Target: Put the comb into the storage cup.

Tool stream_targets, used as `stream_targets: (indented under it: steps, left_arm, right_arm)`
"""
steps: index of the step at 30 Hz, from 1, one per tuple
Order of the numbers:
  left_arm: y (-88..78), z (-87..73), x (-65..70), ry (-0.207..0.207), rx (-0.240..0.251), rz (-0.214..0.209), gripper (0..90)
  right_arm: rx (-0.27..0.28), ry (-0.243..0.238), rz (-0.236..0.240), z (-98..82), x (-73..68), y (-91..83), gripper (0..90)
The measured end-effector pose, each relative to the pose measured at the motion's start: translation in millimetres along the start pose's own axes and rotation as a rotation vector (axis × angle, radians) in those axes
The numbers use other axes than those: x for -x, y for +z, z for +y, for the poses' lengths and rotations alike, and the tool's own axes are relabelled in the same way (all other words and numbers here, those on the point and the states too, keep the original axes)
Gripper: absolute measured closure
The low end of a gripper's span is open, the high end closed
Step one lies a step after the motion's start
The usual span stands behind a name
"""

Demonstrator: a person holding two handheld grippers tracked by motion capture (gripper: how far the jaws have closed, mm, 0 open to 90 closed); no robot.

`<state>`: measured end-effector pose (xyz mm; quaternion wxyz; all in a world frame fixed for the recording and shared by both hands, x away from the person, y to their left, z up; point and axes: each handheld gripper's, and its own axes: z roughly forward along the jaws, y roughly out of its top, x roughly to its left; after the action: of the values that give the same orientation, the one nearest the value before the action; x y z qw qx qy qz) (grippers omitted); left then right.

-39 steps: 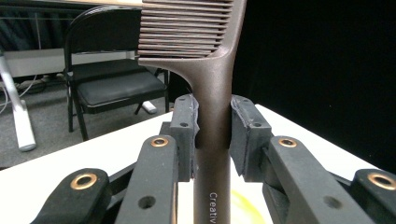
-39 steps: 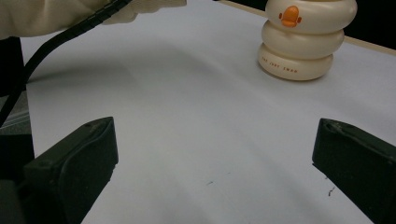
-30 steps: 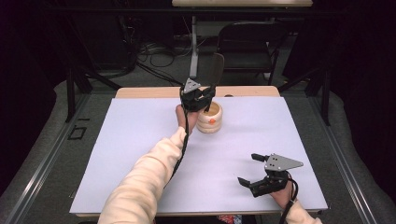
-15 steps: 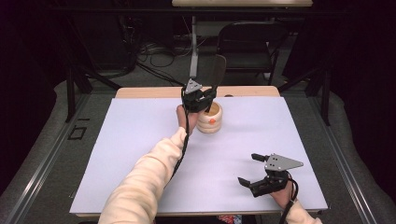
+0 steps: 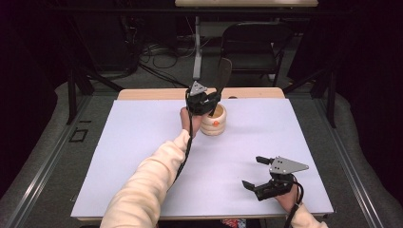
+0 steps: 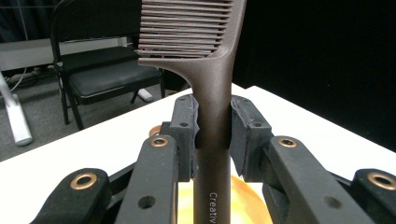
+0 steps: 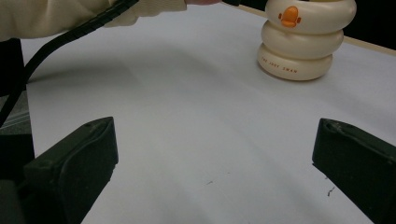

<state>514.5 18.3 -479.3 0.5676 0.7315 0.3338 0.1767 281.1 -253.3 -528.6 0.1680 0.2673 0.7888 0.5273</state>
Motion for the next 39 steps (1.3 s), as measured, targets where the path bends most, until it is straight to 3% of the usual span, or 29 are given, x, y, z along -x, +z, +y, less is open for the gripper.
stream_targets:
  steps: [19,39]
  left_arm:
    - [2.0,-1.1,0.0,0.025,-0.031,-0.007,72.7]
    - [5.3,-6.2,-1.3,0.025,-0.056,-0.006,72.7]
  right_arm:
    - [0.001,0.001,-0.001,0.0,0.2,-0.3,0.0]
    - [0.001,0.002,0.0,-0.1,0.5,-0.4,0.0]
